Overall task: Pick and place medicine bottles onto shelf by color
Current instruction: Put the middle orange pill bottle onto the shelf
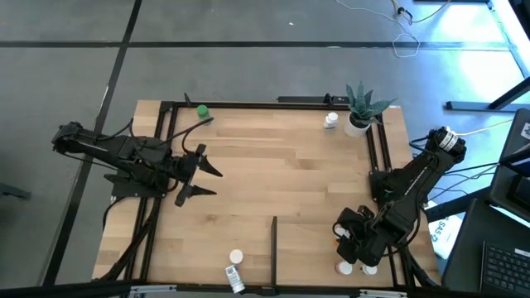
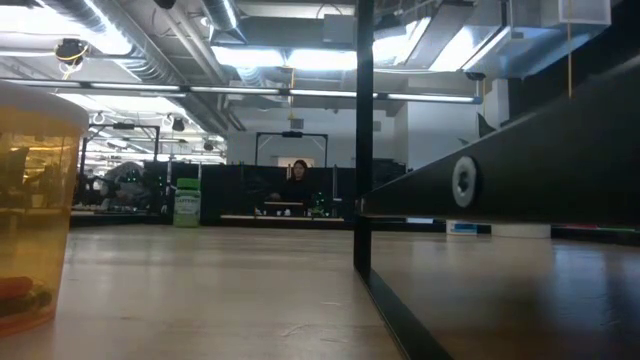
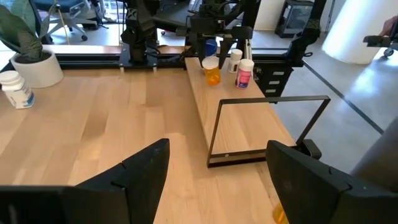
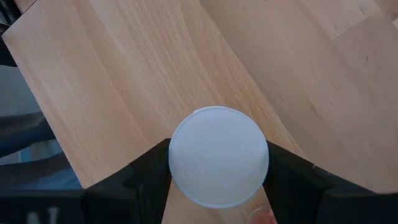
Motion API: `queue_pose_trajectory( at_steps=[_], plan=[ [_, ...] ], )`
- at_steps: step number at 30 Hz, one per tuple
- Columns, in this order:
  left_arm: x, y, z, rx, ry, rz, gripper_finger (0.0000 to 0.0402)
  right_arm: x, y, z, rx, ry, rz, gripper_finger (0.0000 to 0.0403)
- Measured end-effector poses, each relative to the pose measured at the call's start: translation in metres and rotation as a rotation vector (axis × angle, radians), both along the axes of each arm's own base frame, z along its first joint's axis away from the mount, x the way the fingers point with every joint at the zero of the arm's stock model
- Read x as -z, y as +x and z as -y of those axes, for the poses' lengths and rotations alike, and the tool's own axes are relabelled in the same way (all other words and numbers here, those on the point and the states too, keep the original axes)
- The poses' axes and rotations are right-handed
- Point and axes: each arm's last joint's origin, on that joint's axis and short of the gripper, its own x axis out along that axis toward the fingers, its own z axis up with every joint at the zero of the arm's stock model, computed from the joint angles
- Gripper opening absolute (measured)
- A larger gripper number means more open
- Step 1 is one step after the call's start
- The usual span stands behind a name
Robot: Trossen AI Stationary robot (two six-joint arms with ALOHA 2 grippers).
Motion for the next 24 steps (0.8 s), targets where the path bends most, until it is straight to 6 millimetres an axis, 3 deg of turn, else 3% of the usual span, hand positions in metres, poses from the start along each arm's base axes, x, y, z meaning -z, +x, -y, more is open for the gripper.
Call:
queue_pose_trajectory(
  at_steps=[24],
  plan=[
    [0.0000,0.0000,0.0000,0.000,0.002,0.000,0.0261,-0.0004,0.0008,-0.0009,-0.025,-0.001,0.010,0.0222]
  ],
)
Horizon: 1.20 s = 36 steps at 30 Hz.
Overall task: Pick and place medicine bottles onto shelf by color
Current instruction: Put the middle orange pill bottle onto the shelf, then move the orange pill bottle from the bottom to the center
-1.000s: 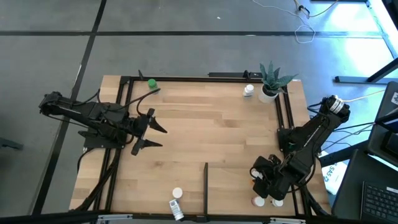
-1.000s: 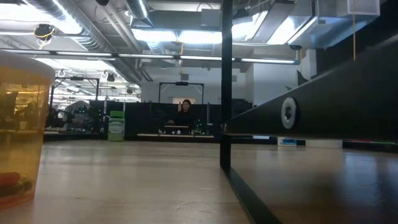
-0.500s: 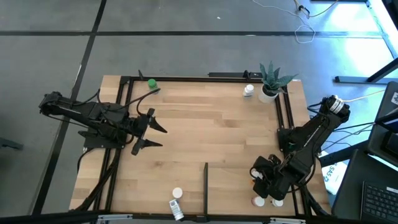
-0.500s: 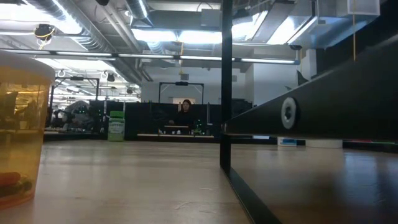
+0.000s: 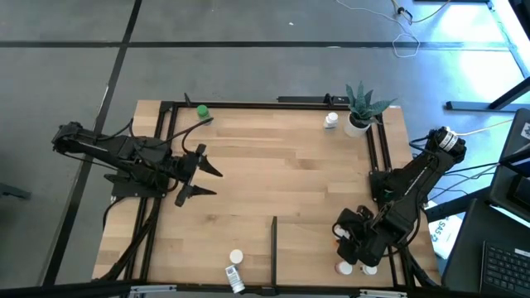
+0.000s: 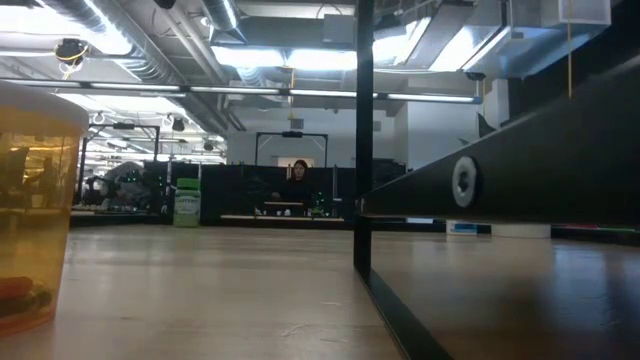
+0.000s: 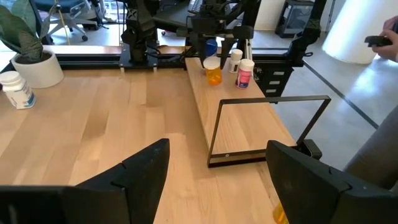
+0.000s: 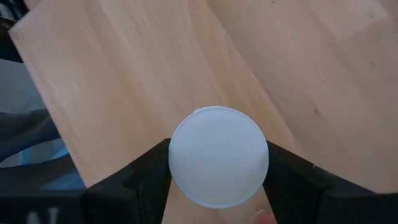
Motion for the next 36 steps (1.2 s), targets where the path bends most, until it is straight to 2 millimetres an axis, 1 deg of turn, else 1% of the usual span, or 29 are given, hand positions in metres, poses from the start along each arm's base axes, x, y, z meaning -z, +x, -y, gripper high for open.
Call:
queue_pose_trajectory(
  at_steps=[27,36],
  plan=[
    [0.0000,0.0000,0.0000,0.000,0.000,0.000,0.0261,0.0000,-0.0001,0.0001,-0.024,-0.011,0.000,0.0224],
    [0.0000,0.0000,-0.0001,-0.001,0.000,0.000,0.0261,0.0004,-0.0009,0.0005,-0.028,-0.011,-0.017,0.0255]
  ],
)
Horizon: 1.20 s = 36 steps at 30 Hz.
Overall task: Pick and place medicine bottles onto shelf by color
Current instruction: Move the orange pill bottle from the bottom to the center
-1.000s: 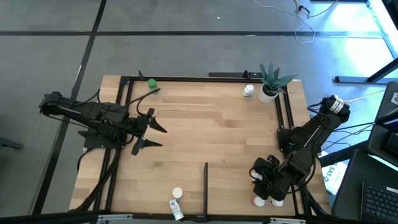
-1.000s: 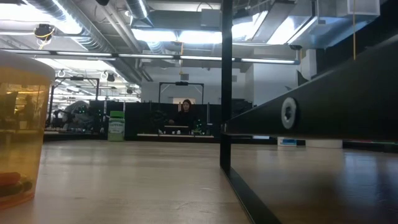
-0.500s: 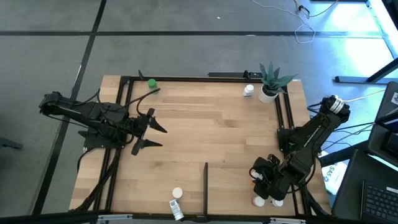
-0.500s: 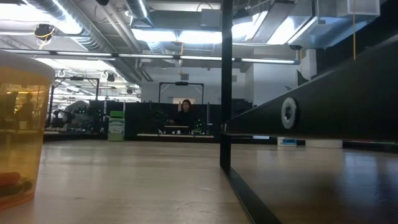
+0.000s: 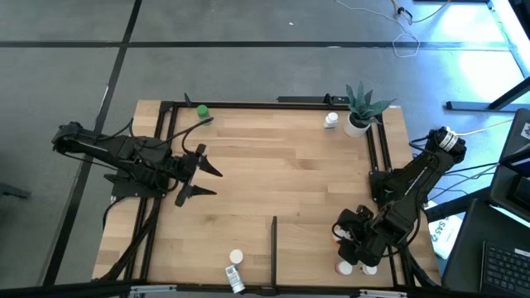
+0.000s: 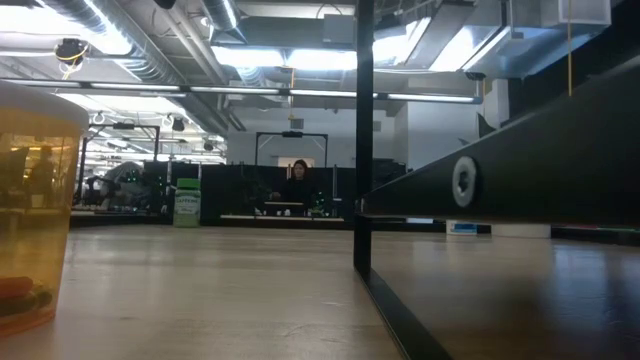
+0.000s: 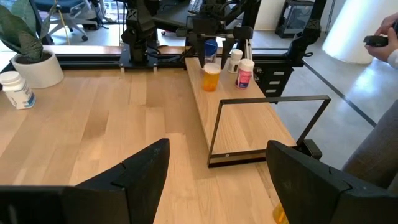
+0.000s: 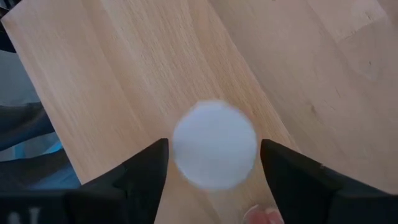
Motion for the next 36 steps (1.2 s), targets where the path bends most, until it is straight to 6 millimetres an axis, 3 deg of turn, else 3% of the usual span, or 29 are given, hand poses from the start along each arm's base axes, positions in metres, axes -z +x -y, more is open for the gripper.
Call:
queue_pose_trajectory(
  at_steps=[8,20,27,36],
  plan=[
    [0.000,0.000,0.000,0.000,0.000,0.000,0.0261,0.000,0.000,-0.001,-0.002,0.014,-0.008,0.0267],
    [0.000,0.000,0.000,0.000,0.000,0.000,0.0261,-0.020,0.001,-0.003,-0.012,0.036,-0.033,0.0268],
    [0.000,0.000,0.000,0.000,0.000,0.000,0.0261,-0.052,0.000,0.004,0.008,-0.028,-0.061,0.0268],
    [0.000,0.000,0.000,0.000,0.000,0.000,0.0261,-0.096,0.017,0.021,0.044,-0.189,0.158,0.0268]
  ],
)
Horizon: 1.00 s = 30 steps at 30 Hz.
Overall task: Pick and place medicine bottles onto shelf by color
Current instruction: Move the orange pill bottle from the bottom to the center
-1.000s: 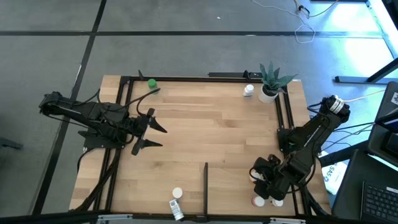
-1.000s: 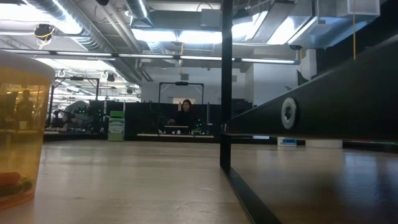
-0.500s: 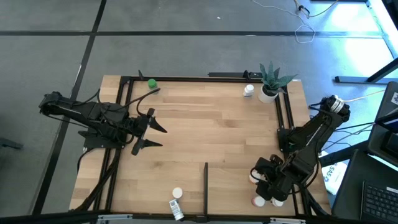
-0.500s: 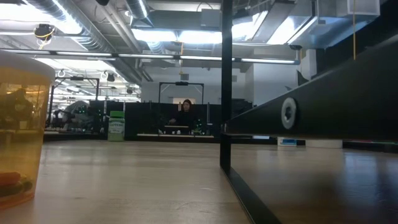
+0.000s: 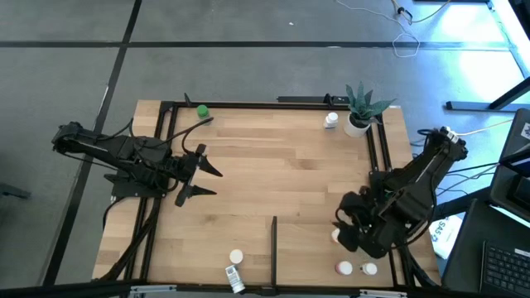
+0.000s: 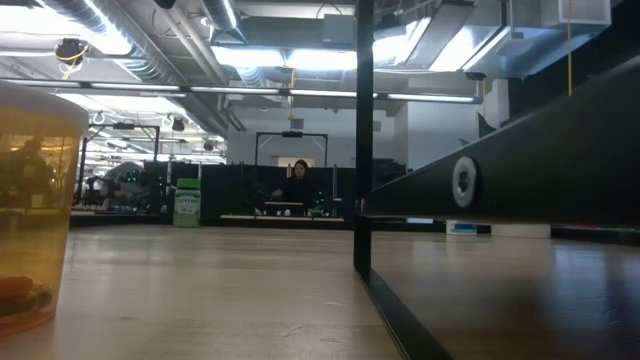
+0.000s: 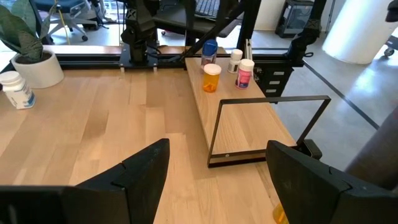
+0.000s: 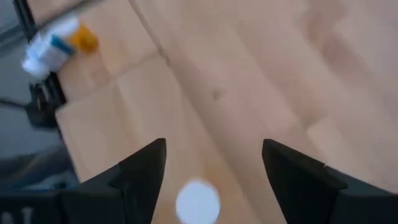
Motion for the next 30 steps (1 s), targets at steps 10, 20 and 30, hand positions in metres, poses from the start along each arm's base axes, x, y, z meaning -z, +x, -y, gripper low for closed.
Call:
queue_pose_trajectory(
  at_steps=[10,20,30],
  plan=[
    [0.000,0.000,0.000,0.000,0.000,0.000,0.0261,-0.029,0.042,0.043,-0.031,-0.157,0.098,0.0268],
    [0.000,0.000,0.000,0.000,0.000,0.000,0.0261,-0.054,0.090,0.084,-0.199,-0.185,0.289,0.0268],
    [0.000,0.000,0.000,0.000,0.000,0.000,0.0261,-0.058,0.100,0.102,-0.198,-0.194,0.320,0.0268]
  ],
)
